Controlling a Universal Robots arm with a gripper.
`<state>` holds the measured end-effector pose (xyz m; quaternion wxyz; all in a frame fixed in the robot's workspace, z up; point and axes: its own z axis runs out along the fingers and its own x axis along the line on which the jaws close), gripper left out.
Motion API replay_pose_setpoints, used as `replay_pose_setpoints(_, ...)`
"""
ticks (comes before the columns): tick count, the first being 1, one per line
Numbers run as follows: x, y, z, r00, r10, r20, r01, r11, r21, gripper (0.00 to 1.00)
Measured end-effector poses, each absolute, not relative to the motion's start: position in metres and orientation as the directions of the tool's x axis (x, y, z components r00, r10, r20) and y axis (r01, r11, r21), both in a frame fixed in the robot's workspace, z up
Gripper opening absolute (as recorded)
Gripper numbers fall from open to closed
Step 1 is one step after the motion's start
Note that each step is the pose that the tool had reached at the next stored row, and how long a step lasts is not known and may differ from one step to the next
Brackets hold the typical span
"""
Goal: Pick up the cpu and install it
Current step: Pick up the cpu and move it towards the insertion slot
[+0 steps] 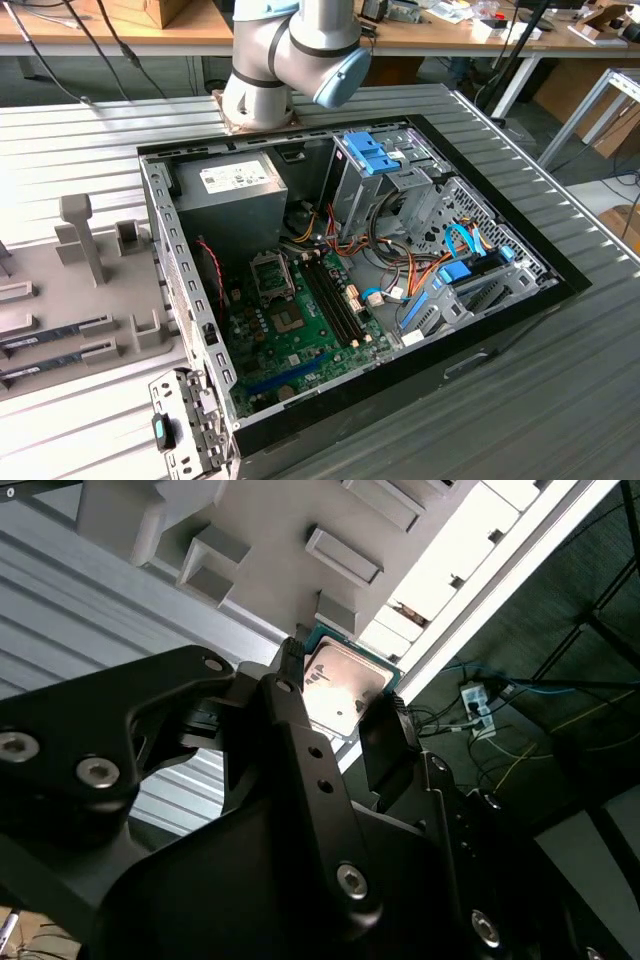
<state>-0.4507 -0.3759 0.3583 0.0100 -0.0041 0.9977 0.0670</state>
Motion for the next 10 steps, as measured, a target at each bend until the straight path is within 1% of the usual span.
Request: replay_pose_setpoints(10, -0.451, -0.376, 0.372, -1.0, -0.006, -0.021, -0.009, 0.988, 0.155, 0.47)
